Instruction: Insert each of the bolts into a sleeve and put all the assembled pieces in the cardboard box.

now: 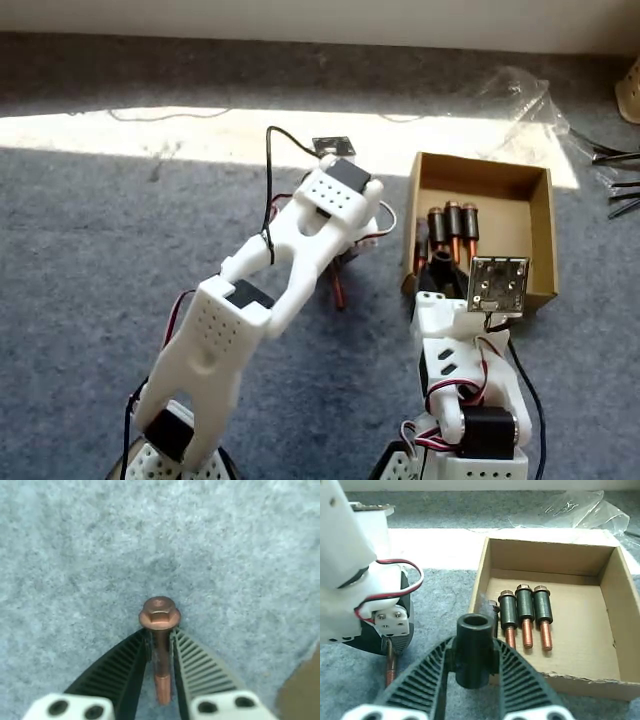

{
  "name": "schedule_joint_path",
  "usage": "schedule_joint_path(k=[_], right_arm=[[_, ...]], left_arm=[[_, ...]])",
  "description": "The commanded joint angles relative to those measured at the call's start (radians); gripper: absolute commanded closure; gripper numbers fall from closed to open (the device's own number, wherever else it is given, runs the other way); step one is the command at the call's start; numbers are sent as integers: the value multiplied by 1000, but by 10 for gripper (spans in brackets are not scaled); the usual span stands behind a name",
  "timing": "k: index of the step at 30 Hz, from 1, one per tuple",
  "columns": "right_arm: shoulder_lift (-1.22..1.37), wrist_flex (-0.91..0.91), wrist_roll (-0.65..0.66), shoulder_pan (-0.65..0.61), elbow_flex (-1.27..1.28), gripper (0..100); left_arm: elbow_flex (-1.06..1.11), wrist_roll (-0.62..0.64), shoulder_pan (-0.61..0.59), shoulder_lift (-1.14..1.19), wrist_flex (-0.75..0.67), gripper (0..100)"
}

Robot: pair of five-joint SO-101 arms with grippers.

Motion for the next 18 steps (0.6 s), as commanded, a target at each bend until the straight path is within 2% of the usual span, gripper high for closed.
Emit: schedule_joint_path(k=[1, 7, 11, 18], right_arm=[[-12, -35, -9, 10, -5, 995], [-12, -35, -9, 8, -5, 995], [-12, -35, -9, 7, -4, 995], [-12, -35, -9, 5, -4, 995]], left_arm=[[10, -21, 5, 16, -6, 970], [5, -239, 7, 13, 26, 970], [4, -305, 4, 10, 38, 970], [-62, -420, 4, -110, 175, 970]])
